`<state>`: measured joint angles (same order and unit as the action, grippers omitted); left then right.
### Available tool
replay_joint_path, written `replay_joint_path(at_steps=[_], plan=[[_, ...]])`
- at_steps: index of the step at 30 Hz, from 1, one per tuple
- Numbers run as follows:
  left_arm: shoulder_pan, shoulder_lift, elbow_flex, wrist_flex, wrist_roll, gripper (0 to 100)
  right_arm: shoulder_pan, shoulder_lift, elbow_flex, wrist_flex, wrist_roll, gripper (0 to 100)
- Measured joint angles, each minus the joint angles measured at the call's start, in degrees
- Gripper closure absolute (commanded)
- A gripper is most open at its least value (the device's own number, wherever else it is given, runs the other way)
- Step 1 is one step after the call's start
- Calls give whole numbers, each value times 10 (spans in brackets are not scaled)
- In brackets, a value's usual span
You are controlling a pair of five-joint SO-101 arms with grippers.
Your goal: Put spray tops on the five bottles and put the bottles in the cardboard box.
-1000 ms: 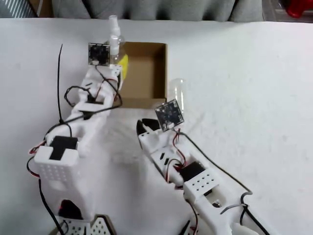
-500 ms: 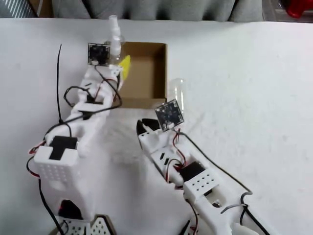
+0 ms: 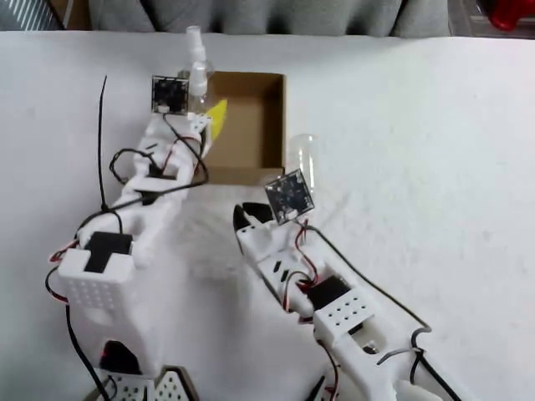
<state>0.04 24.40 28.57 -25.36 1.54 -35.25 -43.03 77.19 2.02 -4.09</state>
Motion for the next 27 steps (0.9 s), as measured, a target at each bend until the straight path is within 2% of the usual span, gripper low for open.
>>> replay_joint_path(at_steps=[8, 27], plan=[[0, -11, 19, 0, 0, 716, 0, 0, 0, 0, 28, 982], [-4, -256, 235, 0, 0, 716, 1, 2, 0, 0, 32, 982]])
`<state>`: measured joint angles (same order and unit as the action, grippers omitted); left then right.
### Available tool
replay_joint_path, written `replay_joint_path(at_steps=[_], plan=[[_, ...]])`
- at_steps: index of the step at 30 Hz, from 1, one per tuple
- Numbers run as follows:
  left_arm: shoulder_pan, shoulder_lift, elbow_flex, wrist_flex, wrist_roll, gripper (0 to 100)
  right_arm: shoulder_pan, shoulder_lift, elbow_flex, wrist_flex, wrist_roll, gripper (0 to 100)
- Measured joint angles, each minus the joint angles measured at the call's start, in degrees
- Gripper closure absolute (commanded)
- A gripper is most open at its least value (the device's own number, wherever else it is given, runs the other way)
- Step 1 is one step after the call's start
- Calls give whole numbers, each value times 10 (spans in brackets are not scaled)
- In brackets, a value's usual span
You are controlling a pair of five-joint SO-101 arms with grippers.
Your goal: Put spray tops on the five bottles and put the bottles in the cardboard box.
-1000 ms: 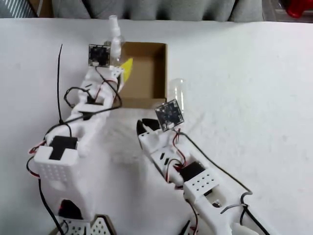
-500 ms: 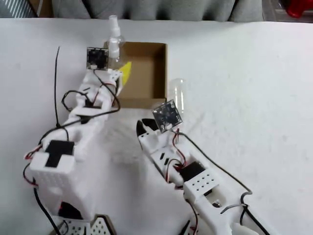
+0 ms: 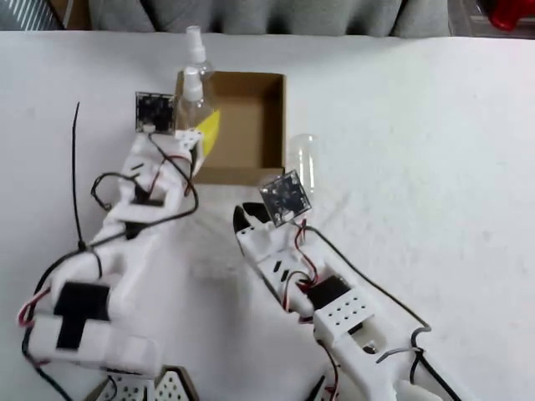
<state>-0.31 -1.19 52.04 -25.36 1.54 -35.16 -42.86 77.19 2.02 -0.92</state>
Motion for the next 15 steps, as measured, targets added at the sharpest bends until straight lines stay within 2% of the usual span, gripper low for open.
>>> replay_joint_path(at_steps=[5, 15], plan=[[0, -99, 76, 19, -18, 720, 0, 0, 0, 0, 0, 982], [-3, -349, 207, 211, -27, 721, 0, 0, 0, 6, 0, 982]])
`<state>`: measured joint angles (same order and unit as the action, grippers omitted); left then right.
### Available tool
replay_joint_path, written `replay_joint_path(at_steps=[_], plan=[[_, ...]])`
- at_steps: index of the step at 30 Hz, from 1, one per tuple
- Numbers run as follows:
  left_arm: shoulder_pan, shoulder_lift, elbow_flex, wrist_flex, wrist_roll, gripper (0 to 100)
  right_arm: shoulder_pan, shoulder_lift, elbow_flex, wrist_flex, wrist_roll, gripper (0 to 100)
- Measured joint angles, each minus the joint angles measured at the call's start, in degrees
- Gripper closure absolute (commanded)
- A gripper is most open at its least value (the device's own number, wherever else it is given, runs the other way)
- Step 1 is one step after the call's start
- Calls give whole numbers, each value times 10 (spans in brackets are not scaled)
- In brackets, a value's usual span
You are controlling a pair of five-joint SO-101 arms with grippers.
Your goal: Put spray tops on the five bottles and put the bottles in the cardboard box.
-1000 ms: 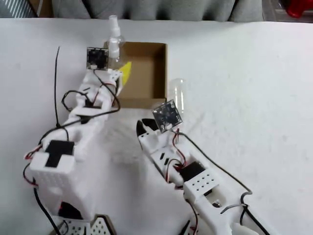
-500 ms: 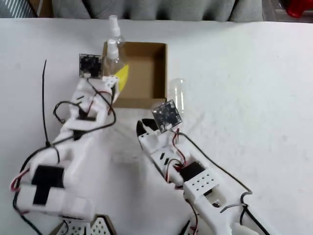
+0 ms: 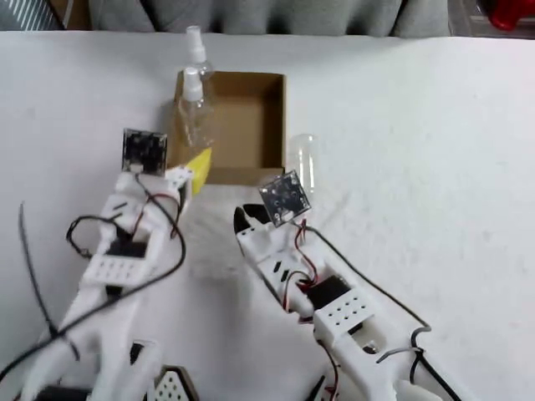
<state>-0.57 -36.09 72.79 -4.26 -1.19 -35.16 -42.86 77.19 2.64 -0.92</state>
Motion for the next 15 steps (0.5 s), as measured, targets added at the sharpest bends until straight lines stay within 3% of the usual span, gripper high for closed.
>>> replay_joint_path(at_steps=[15], plan=[[-24, -355, 135, 256, 0, 721, 0, 0, 0, 1, 0, 982]])
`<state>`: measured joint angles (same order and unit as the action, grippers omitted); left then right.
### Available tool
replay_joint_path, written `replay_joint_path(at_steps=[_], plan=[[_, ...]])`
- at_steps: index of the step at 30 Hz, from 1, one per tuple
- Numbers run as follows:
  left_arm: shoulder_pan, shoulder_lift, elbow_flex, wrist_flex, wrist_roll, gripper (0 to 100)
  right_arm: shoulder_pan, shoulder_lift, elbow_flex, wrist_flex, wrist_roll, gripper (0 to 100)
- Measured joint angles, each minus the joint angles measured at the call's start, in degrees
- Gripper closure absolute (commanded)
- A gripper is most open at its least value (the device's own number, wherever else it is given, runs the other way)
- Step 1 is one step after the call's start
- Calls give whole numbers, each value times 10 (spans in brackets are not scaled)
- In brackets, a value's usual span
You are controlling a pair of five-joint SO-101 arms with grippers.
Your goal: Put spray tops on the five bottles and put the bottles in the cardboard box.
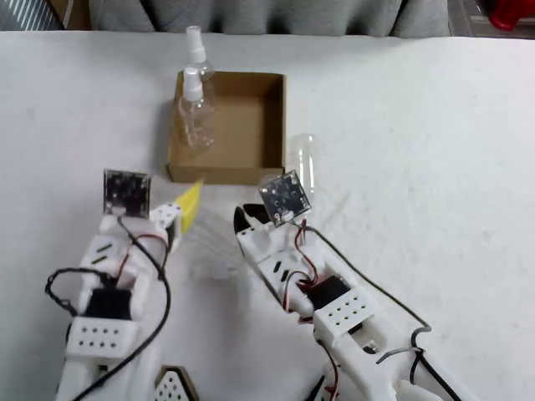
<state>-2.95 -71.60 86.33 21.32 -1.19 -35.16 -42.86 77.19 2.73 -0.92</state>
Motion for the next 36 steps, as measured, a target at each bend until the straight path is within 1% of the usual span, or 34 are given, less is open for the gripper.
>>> replay_joint_path(at_steps=[6, 8, 12, 15, 18, 29, 32, 36], plan=[[-40, -93, 100, 2, 0, 722, 0, 0, 0, 0, 0, 982], [-46, -116, 113, 12, 0, 722, 0, 0, 0, 0, 0, 982], [-66, -148, 113, 76, 0, 722, 0, 0, 0, 0, 0, 983], [-67, -154, 113, 130, -3, 722, 0, 0, 0, 0, 0, 983], [-67, -154, 113, 164, -5, 722, 18, 0, 0, 0, 0, 983], [-68, -155, 113, 174, -5, 722, 33, 0, -4, 2, 3, 983], [-68, -155, 113, 174, -5, 722, 52, -33, -31, 49, 3, 982], [-68, -155, 113, 184, -5, 722, 59, -130, -70, 192, 3, 982]])
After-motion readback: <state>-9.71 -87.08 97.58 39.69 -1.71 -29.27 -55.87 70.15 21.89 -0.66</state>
